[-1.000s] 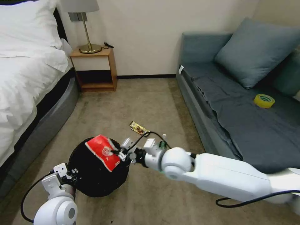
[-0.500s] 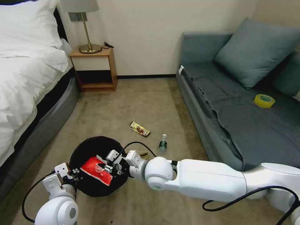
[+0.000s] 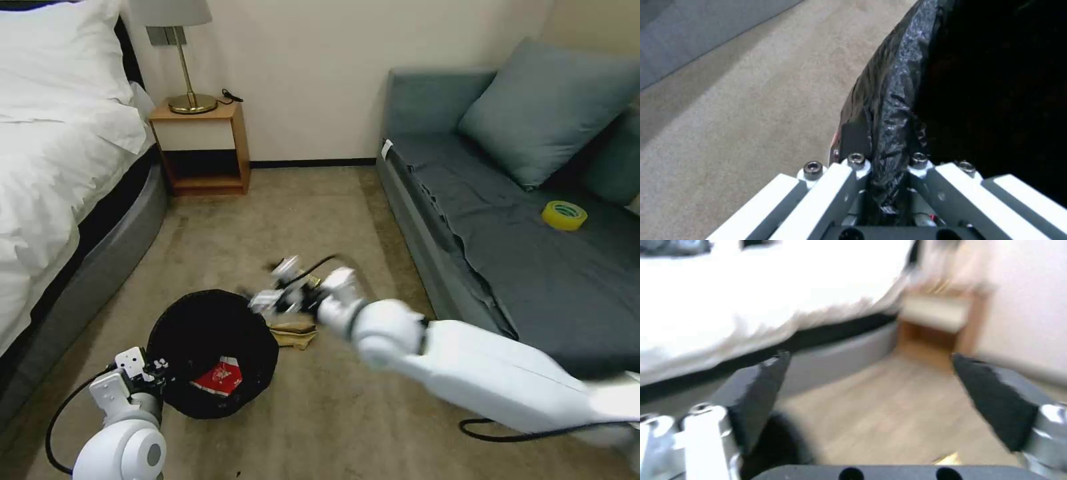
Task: Pick up the trash bin, then pick up the garbage on the floor and place it into the trash bin.
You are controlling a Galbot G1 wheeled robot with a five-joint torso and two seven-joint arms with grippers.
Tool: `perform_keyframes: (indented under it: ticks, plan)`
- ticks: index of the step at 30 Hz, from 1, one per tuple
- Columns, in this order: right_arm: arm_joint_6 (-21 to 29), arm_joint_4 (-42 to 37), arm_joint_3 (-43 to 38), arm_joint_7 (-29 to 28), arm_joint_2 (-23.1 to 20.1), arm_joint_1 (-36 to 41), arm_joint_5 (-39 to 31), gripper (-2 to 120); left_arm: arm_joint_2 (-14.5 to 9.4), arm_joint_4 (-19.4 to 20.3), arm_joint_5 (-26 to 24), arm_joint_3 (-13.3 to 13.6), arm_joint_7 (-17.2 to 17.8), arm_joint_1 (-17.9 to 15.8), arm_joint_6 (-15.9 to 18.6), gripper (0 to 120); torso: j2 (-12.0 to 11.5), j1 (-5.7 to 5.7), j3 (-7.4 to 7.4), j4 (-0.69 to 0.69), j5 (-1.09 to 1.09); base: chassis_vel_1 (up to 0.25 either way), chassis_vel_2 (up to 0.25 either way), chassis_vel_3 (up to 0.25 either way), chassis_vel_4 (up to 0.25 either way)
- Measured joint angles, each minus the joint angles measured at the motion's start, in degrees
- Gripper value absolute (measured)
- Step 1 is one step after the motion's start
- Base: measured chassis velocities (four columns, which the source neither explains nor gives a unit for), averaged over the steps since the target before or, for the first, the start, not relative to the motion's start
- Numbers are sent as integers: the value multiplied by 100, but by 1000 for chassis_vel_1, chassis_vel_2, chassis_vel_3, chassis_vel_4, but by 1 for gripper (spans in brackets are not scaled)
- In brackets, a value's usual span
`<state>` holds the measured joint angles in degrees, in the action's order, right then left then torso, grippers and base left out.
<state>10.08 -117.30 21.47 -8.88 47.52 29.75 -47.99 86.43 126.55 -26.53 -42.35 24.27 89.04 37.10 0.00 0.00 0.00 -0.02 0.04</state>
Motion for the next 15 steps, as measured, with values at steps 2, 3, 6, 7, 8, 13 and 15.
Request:
perform_keyframes:
  ticks: [2,3,6,7,8,13,15]
  plan:
    - [-274,-410,-1054,4,-281,859,607,99,-4,-19,27,-13,-8,1,-24,3,0,-1,0,-1,-3,0,0,0,0]
    - [-325,-597,-1549,-30,-324,1335,874,99,-4,-25,35,-16,-14,-1,-33,3,0,0,0,1,-3,0,0,0,0]
    - [-417,-920,-2516,-129,-229,2348,1397,100,-3,-39,60,-30,-20,-10,-49,3,0,0,0,0,-2,0,0,0,0]
    - [-428,-1077,-2962,-176,-98,2830,1627,100,-3,-44,78,-41,-24,-13,-60,3,0,0,-1,0,-2,0,0,0,0]
    - [-436,-1224,-3354,-224,55,3313,1839,100,-3,-45,95,-60,-29,-14,-74,3,0,-1,-1,0,-3,0,0,0,0]
    - [-604,-1575,-4323,-269,865,4959,2945,100,-26,-44,110,-130,-38,-12,-101,2,0,-1,-1,-1,-4,0,0,0,0]
    - [-731,-1631,-4408,-213,1188,5299,3319,100,-34,-42,108,-136,-41,-14,-107,2,0,-1,-1,-1,-4,0,0,0,0]
